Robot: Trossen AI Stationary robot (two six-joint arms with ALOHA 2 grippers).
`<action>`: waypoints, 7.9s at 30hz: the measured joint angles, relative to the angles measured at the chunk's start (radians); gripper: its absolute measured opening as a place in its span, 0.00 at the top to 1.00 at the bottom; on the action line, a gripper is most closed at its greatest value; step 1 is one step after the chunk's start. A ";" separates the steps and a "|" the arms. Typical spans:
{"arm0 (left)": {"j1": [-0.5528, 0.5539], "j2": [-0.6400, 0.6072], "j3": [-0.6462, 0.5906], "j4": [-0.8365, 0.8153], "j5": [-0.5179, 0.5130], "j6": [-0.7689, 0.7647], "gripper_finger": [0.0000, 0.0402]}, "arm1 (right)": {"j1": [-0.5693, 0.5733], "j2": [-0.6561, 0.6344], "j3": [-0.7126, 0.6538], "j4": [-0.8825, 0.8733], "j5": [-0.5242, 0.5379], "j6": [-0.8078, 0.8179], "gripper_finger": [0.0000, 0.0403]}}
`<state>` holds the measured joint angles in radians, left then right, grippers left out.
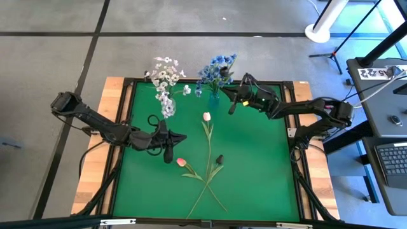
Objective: Sort flowers into vase by color
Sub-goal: Put the left black flower into the blue vase, then put the black flower into the blue vase
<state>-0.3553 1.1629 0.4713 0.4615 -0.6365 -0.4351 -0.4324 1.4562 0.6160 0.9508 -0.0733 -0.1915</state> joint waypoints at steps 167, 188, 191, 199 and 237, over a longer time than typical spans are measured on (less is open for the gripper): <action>-0.118 0.000 0.001 -0.009 -0.053 -0.112 1.00 | 0.348 -0.456 0.223 -1.249 0.009 0.234 0.49; -0.203 0.206 0.088 -0.032 0.069 -0.231 1.00 | 0.843 -0.273 0.224 -1.166 0.335 0.445 0.49; -0.205 0.267 0.151 -0.057 0.112 -0.243 1.00 | 0.867 -0.241 0.224 -1.165 0.379 0.474 0.49; -0.248 0.439 0.404 -0.310 0.192 -0.304 1.00 | 0.896 -0.220 0.224 -1.157 0.493 0.550 0.49; -0.242 0.987 1.102 -1.029 0.240 -0.648 0.61 | 0.899 -0.220 0.224 -1.079 0.615 0.685 0.49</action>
<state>-0.5976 2.1498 1.5738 -0.5675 -0.3965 -1.0832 0.4664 1.2362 0.8398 -0.1284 0.5415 0.4930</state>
